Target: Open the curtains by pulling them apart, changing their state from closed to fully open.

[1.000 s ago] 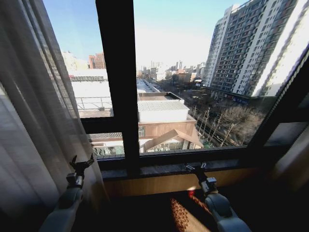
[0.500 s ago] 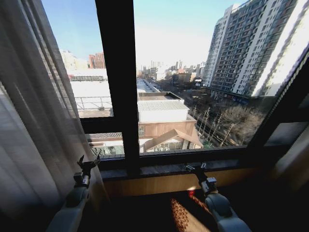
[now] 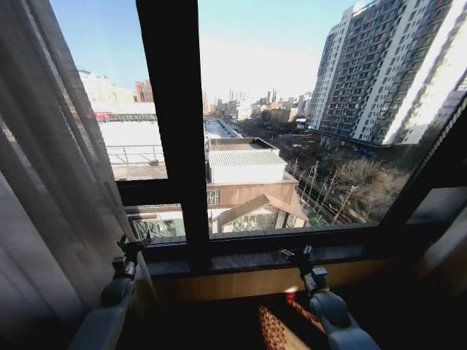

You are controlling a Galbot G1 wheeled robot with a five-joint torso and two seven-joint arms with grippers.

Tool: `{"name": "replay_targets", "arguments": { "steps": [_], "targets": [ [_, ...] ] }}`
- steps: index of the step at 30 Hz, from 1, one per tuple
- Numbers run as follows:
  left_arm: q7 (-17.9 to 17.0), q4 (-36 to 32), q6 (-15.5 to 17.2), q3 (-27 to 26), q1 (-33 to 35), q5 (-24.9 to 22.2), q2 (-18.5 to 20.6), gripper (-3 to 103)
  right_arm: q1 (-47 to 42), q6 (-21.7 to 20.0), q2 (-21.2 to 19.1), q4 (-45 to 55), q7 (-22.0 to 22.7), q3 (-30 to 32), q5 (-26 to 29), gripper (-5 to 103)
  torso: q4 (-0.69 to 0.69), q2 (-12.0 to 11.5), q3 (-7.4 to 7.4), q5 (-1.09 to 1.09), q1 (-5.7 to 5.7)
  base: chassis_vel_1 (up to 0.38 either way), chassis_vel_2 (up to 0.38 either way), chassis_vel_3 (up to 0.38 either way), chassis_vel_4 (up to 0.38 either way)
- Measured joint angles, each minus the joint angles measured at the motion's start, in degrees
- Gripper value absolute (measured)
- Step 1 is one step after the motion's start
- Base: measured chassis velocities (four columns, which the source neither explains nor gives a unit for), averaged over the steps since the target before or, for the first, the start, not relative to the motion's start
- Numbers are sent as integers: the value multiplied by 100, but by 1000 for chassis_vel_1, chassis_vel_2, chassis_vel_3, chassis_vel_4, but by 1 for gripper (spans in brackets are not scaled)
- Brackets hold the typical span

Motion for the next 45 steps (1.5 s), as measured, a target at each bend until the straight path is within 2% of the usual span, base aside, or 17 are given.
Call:
{"name": "replay_targets", "arguments": {
  "steps": [4,6,8,11,12,16,17,18,19,21,22,25,27,30,45],
  "targets": [
    [127,89,-16,11,-72,7,15,97,0,0,0,0,0,0,0,100,1,1,-2,-2,-5,0,0,0,0],
    [227,91,-110,-19,-50,19,13,86,0,0,0,0,0,0,0,100,1,2,-3,0,-7,0,0,0,0],
    [252,91,-149,-31,-32,28,11,86,0,0,0,0,0,0,0,100,1,3,-2,1,-7,0,0,0,0],
    [280,89,-251,-81,82,80,3,70,-1,0,0,0,0,0,0,100,1,2,-2,0,-6,0,0,0,0],
    [280,89,-251,-81,82,80,3,70,-1,0,0,0,0,0,0,100,1,2,-2,0,-6,0,0,0,0],
    [216,82,-308,-148,177,78,23,48,-1,0,0,0,0,0,0,100,2,2,-2,-2,-5,0,0,0,0],
    [216,82,-308,-148,177,78,23,48,-1,0,0,0,0,0,0,100,2,2,-2,-2,-5,0,0,0,0],
    [209,82,-315,-168,189,72,33,43,-1,0,0,0,0,0,0,100,2,2,-2,-1,-5,0,0,0,0],
    [205,81,-317,-182,196,70,43,43,-1,0,0,0,0,0,0,100,2,2,-2,-2,-5,0,0,0,0],
    [195,76,-317,-221,207,70,70,32,0,0,0,0,0,0,0,100,1,2,-2,-1,-5,0,0,0,0],
    [195,76,-317,-221,207,70,70,32,0,0,0,0,0,0,0,100,1,2,-2,-1,-5,0,0,0,0],
    [186,20,-319,-274,257,45,98,16,0,0,0,0,0,0,0,100,1,2,-2,0,-5,0,0,0,0],
    [180,-2,-319,-286,279,36,98,16,-1,0,0,0,0,0,0,100,1,2,-2,-1,-5,0,0,0,0],
    [137,-97,-320,-338,393,14,69,2,0,0,0,0,0,0,0,100,2,2,-2,-1,-5,0,0,0,0],
    [119,-145,-415,-410,510,-14,27,0,0,0,0,0,0,0,0,100,1,1,-1,-1,-4,9,8,-7,-12]
  ]
}}
